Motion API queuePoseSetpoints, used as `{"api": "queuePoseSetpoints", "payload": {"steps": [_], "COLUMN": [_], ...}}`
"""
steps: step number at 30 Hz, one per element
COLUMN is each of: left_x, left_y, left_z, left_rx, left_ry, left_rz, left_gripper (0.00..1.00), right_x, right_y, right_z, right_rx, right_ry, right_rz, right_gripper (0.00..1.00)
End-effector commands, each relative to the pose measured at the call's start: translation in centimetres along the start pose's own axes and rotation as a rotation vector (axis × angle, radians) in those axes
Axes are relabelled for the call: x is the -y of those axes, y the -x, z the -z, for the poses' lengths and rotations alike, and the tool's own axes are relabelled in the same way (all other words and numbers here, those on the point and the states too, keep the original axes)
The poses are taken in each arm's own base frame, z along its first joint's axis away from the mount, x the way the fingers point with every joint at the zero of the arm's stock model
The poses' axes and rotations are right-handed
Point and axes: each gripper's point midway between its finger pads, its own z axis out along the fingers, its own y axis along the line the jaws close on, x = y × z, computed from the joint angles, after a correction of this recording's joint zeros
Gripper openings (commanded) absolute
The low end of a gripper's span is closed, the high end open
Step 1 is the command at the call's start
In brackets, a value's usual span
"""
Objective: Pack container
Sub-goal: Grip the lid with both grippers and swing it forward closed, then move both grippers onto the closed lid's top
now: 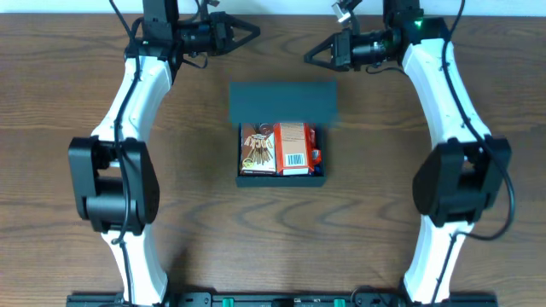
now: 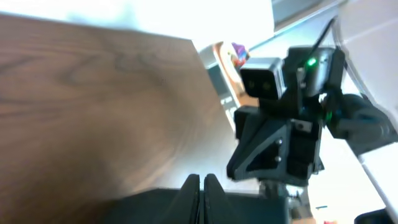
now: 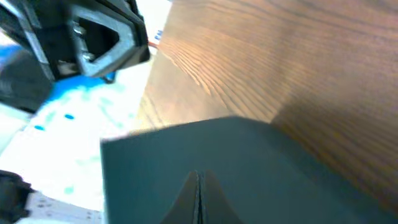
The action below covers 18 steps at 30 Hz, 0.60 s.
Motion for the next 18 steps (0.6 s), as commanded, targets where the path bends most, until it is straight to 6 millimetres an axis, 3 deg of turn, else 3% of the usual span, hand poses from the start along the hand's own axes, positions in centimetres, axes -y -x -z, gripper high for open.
{"api": "queuePoseSetpoints", "payload": {"steps": [1, 4, 7, 11, 15, 18], "left_x": [3.0, 2.4, 0.0, -2.8, -2.7, -2.0], "left_y": [-1.2, -3.4, -4.9, -8.4, -12.8, -15.8], "left_z": [-0.7, -1.3, -1.4, -1.2, -2.0, -2.7], "left_rx": [-0.049, -0.106, -0.139, -0.251, -0.423, -0.548], "left_ry": [-0.032, 0.02, 0.156, 0.345, 0.396, 0.391], "left_rz": [-0.114, -0.082, -0.055, -0.062, -0.138, -0.206], "left_gripper": [0.06, 0.06, 0.06, 0.06, 0.06, 0.06], "right_x": [-0.4, 0.2, 1.0, 3.8, 5.2, 4.1], "right_y": [-0.7, -2.4, -3.4, -6.3, -9.0, -10.6], "right_z": [1.0, 1.4, 1.9, 3.6, 6.2, 8.6], "right_rx": [-0.019, -0.076, -0.11, -0.22, -0.306, -0.351], "right_ry": [-0.204, -0.322, -0.392, -0.598, -0.837, -0.927], "right_rz": [0.155, 0.146, 0.116, 0.04, -0.054, -0.059], "right_gripper": [0.02, 0.02, 0.02, 0.02, 0.02, 0.02]}}
